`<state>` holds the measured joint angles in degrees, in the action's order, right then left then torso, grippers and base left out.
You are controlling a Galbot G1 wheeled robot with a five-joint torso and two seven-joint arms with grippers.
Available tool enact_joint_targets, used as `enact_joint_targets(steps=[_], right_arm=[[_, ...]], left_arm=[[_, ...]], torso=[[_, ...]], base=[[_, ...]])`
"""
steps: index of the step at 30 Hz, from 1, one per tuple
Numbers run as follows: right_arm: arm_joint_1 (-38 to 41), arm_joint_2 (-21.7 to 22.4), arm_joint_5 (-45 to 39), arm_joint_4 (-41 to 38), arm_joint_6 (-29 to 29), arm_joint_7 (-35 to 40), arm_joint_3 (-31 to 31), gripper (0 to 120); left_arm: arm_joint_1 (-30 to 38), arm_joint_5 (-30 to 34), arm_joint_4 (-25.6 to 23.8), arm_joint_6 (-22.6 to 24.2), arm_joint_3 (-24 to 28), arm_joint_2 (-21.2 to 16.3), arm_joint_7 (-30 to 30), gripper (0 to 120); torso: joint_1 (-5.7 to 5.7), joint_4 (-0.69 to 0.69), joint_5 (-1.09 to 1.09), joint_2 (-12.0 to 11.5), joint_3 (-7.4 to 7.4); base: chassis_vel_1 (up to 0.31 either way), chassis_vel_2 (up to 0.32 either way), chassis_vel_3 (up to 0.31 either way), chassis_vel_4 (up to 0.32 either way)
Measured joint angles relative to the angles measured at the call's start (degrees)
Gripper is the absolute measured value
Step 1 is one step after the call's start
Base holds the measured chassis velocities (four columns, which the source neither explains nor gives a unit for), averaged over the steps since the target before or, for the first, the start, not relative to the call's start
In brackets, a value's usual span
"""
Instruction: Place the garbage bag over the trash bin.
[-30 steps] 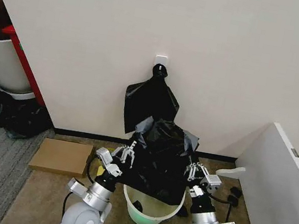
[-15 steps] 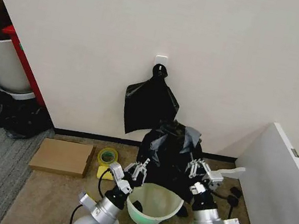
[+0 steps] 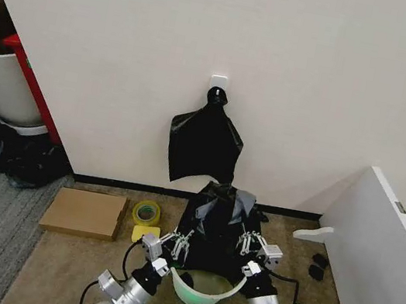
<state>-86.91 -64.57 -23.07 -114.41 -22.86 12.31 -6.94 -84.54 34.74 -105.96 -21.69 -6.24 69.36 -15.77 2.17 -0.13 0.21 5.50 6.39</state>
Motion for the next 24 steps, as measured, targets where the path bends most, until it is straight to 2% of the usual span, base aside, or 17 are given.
enact_joint_targets(steps=[4, 8, 9, 14, 16, 18, 21, 22, 23, 24], right_arm=[[-0.9, 1.5, 0.3, 0.0, 3.1, 3.9, 0.3, 0], [-3.8, 5.9, 0.1, -3.3, 7.3, 9.1, 0.8, 0], [-3.8, 5.9, 0.1, -3.3, 7.3, 9.1, 0.8, 0], [-11.0, 13.6, -4.0, -10.6, 13.4, 14.8, 1.8, 0], [-13.1, 16.1, -6.6, -13.9, 16.5, 17.2, 1.9, 0], [-13.6, 16.9, -7.4, -14.9, 17.6, 18.0, 1.9, 0], [-15.0, 20.7, -12.6, -20.2, 24.9, 22.5, 1.9, 0], [-15.0, 20.7, -12.6, -20.2, 24.9, 22.5, 1.9, 0], [-14.9, 21.8, -14.2, -21.5, 26.9, 23.6, 1.6, 0], [-14.6, 22.7, -16.3, -22.8, 29.5, 24.7, 1.3, 0]], left_arm=[[-0.5, -2.3, -0.2, 0.7, 0.5, -1.3, 3.9, 0], [-1.7, -8.4, -3.6, 1.2, 0.5, -3.4, 11.3, 0], [-1.7, -8.4, -3.6, 1.2, 0.5, -3.4, 11.3, 0], [-6.3, -19.4, -8.3, 3.3, 0.2, -7.6, 21.8, 0], [-8.5, -22.2, -9.7, 4.9, 0.8, -8.8, 26.2, 0], [-9.1, -22.7, -10.1, 5.5, 1.0, -9.0, 27.6, 0], [-10.9, -24.1, -12.3, 10.4, 3.1, -10.2, 34.1, 0], [-10.9, -24.1, -12.3, 10.4, 3.1, -10.2, 34.1, 0], [-11.3, -24.1, -13.5, 13.0, 3.8, -10.6, 36.3, 0], [-12.0, -23.1, -16.4, 19.3, 4.7, -11.5, 40.4, 0]], torso=[[0.0, 0.0, 0.0, 0.0, 0.0], [0.0, -0.01, 0.0, 0.0, 0.0], [0.0, -0.01, 0.0, 0.0, 0.0], [0.0, -0.01, 0.0, 0.0, 0.0], [0.0, 0.0, 0.0, 0.0, 0.0], [0.0, 0.0, 0.01, 0.0, 0.0], [0.0, 0.0, -0.01, 0.0, 0.0], [0.0, 0.0, -0.01, 0.0, 0.0], [0.0, 0.0, 0.0, 0.0, 0.0], [0.0, 0.01, 0.01, 0.0, 0.0]], base=[[0.0, 0.0, 0.0, 0.0], [0.0, 0.0, 0.0, 0.0], [0.0, 0.0, 0.0, 0.0], [0.0, 0.0, 0.0, 0.0], [0.0, 0.0, 0.0, 0.0], [0.0, 0.0, 0.0, 0.0], [0.0, 0.0, 0.0, 0.0], [0.0, 0.0, 0.0, 0.0], [0.0, 0.0, 0.0, 0.0], [0.0, 0.0, 0.0, 0.0]])
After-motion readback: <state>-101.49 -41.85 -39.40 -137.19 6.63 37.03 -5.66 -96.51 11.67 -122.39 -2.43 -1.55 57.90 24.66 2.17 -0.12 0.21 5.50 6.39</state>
